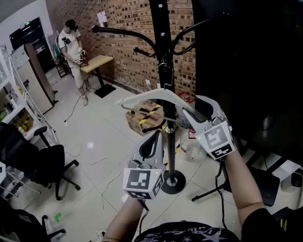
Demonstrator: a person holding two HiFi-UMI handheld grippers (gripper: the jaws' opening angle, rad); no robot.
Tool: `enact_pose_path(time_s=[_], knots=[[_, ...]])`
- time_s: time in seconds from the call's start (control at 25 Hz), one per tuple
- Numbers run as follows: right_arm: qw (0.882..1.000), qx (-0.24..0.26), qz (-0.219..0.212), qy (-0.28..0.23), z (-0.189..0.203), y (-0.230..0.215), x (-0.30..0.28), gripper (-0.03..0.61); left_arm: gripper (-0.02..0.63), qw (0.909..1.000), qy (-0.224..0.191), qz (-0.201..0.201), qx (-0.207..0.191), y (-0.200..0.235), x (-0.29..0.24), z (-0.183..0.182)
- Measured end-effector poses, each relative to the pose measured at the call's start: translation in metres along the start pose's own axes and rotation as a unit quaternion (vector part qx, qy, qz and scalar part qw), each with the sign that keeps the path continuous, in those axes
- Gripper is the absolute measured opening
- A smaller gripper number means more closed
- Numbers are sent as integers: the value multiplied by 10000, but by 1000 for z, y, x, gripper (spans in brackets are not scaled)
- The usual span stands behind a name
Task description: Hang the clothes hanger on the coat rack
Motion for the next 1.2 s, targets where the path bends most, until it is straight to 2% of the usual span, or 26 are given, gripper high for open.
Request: enact_pose_path(time_s=[0.12, 0.24, 0.36, 0.44, 0.68, 1.0, 1.2], knots=[[9981, -244, 272, -498, -22, -1, 22, 209, 5, 9999, -111, -58, -7, 2, 4, -6], [9949, -214, 584, -795, -40, 0, 39, 185, 5, 9998, -153, -76, 65, 2, 6, -8], [9915, -384, 733, -1008, -46, 7, 47, 106, 5, 9998, -104, -22, 157, -3, 7, -10], [9887, -564, 796, -1138, -47, 14, 52, 77, 5, 9998, -70, 13, 188, -6, 8, -13], [9879, -798, 956, -925, -34, 39, 58, 12, 5, 9994, -29, 169, 292, -15, 14, -6], [9845, -1296, 954, -700, -14, 68, 65, 6, 5, 9989, 154, 219, 383, -18, 25, 9], [9847, -1347, 963, -552, -8, 75, 68, 6, 5, 9988, 176, 233, 380, -19, 26, 14]])
Point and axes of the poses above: the fingertips, and each gripper's own axes: x backward along the fingers, y to its left, z out of its underside, the point moved 6 cm from there along x, backward along the fingers, and after that the axes turned 6 degrees about -z, right-handed, at the moved point
